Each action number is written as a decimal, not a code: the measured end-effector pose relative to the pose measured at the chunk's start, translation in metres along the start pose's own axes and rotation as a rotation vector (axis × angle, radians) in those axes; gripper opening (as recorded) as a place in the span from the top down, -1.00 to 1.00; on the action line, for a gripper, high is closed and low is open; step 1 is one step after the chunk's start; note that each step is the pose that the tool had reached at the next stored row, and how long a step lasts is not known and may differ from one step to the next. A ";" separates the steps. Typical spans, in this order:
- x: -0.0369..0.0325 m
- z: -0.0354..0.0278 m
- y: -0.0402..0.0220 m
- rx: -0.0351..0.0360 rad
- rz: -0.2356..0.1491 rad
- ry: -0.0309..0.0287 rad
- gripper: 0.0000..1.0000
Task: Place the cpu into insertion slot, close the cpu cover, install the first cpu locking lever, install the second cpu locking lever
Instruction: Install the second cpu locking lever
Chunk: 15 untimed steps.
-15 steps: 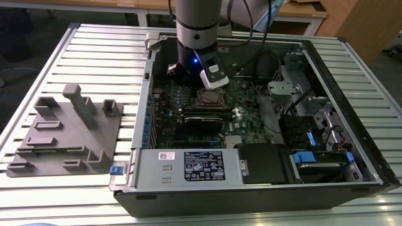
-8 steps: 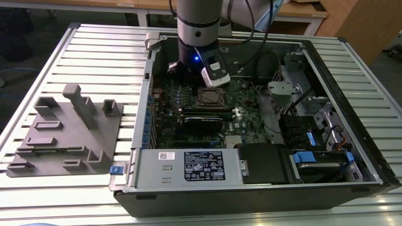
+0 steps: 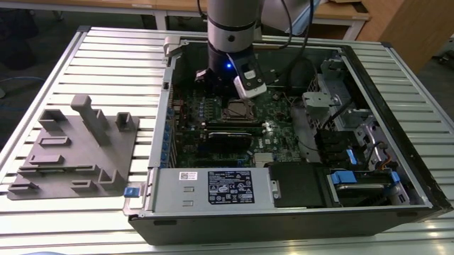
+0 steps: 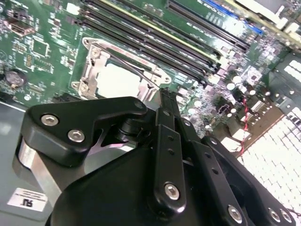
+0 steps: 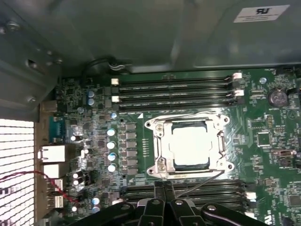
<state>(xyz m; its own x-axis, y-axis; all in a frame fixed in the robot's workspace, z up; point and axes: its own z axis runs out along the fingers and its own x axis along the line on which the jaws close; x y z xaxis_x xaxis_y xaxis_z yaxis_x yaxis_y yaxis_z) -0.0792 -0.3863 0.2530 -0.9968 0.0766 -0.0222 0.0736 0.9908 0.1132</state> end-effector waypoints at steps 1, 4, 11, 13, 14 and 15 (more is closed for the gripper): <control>-0.0017 0.0000 0.0001 0.0001 0.000 0.0011 0.79; -0.0071 0.0001 0.0005 0.0005 0.001 0.0056 0.79; -0.0153 0.0005 0.0011 0.0008 0.001 0.0079 0.79; -0.0155 0.0010 0.0012 0.0009 0.001 0.0078 0.79; -0.0155 0.0017 0.0011 0.0010 0.001 0.0078 0.79; -0.0155 0.0028 0.0009 0.0012 0.001 0.0078 0.79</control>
<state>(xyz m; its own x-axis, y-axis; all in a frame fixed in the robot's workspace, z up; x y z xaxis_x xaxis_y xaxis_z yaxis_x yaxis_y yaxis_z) -0.0636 -0.3863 0.2506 -0.9970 0.0766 -0.0143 0.0745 0.9909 0.1120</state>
